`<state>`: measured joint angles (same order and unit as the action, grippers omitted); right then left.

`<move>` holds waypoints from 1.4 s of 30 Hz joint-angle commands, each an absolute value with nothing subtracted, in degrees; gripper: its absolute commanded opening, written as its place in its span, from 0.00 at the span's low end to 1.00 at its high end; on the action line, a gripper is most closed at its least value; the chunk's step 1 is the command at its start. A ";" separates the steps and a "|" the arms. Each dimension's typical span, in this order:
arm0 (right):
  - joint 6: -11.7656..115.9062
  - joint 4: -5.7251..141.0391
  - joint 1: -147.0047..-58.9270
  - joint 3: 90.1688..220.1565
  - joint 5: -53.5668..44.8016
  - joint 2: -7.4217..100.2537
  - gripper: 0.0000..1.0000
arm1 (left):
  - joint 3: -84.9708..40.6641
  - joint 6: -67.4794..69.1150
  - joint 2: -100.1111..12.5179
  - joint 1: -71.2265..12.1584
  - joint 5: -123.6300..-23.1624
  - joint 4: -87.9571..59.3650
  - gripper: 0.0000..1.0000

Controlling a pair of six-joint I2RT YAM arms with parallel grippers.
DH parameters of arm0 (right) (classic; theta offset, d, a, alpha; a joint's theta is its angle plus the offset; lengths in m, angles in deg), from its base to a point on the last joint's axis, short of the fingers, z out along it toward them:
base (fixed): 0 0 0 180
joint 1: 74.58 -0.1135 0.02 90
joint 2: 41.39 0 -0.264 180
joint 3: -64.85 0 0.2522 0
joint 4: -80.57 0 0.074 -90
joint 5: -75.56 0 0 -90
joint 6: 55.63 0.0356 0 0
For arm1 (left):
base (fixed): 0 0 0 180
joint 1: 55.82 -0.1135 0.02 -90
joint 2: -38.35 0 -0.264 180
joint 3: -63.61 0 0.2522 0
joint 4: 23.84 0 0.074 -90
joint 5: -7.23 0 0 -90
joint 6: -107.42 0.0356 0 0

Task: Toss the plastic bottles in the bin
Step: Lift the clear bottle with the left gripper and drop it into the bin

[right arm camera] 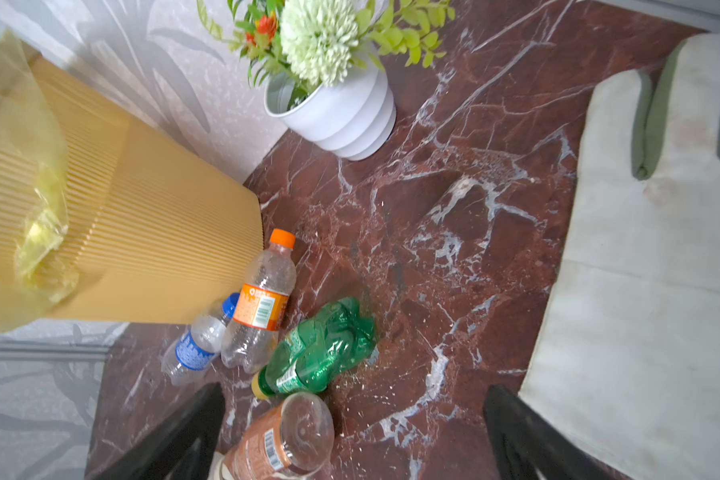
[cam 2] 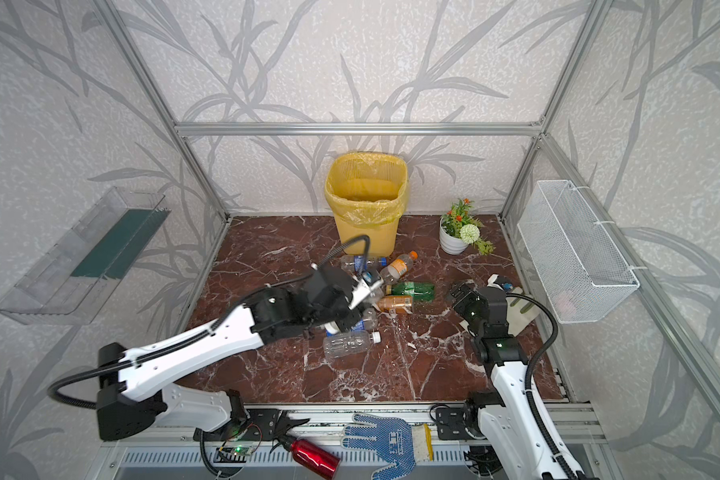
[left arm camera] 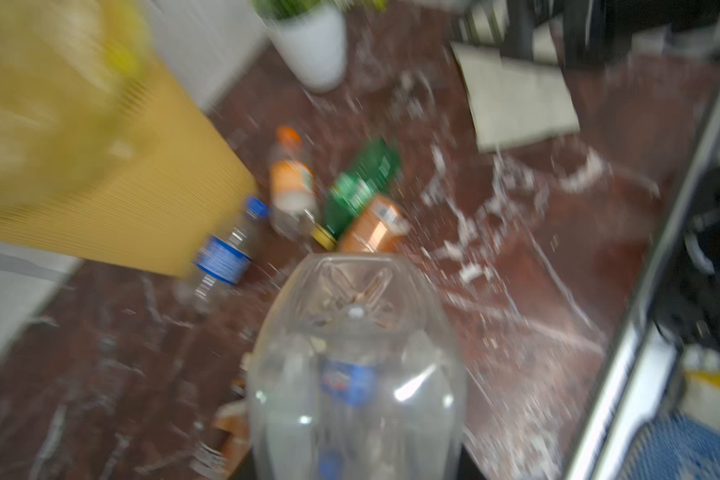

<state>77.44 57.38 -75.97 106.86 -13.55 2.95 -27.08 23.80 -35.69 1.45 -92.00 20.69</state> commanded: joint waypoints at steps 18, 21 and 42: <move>67.37 55.97 -75.81 113.92 -7.35 4.43 0.95 | -66.31 14.94 -65.47 -24.51 -77.80 -12.48 0.41; 67.77 55.50 -75.81 114.30 -5.72 4.86 0.94 | -84.25 13.05 -78.42 -24.80 -78.63 -4.08 0.57; 73.98 50.19 -76.28 111.51 -4.04 3.09 0.94 | -45.76 12.08 -50.78 -23.78 -84.39 -19.19 0.99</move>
